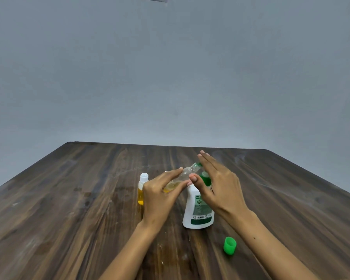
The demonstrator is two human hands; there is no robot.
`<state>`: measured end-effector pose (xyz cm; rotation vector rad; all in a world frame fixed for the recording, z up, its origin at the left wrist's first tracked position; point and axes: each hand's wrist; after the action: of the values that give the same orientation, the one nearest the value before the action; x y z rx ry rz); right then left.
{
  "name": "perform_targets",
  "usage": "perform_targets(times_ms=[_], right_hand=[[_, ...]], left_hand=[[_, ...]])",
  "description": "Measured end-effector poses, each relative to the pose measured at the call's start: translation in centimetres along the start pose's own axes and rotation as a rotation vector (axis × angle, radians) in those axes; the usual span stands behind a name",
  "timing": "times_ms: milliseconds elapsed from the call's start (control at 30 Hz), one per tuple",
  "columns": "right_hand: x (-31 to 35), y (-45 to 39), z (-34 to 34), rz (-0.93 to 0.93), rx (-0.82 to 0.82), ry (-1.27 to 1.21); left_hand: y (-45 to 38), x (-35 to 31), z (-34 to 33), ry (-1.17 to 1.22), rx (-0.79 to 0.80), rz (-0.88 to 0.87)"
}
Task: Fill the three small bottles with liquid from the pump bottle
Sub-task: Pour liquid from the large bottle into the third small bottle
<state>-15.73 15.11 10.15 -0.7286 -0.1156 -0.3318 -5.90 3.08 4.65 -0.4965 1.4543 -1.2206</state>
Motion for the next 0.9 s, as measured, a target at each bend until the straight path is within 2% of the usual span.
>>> perform_targets(times_ms=[233,433,567,767,900], right_hand=[[-0.8,0.0,1.2,0.073,0.136,0.012],[-1.2,0.0,1.2,0.069,0.147,-0.065],[-1.0,0.0,1.3,0.058,0.158,-0.042],[0.8,0.0,1.4,0.031,0.144,0.178],[1.6,0.6,0.7,-0.028,0.122,0.218]], left_hand=[[0.1,0.2,-0.1,-0.032,-0.001,-0.031],[-0.1,0.2,-0.1,0.034,-0.077,0.030],[-0.1,-0.2,-0.3,0.074,-0.073,0.043],[-0.2,-0.5,-0.2,0.070,-0.051,0.027],[0.0,-0.9,-0.2,0.064,-0.041,0.021]])
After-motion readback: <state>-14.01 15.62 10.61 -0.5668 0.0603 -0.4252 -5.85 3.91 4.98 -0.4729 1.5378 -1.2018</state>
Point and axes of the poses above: each hand's wrist, its own y-axis away from the middle knuckle, its own z-axis out of the back of the hand, x = y × z, and after that the axes turned 7 degrees about x, right-handed
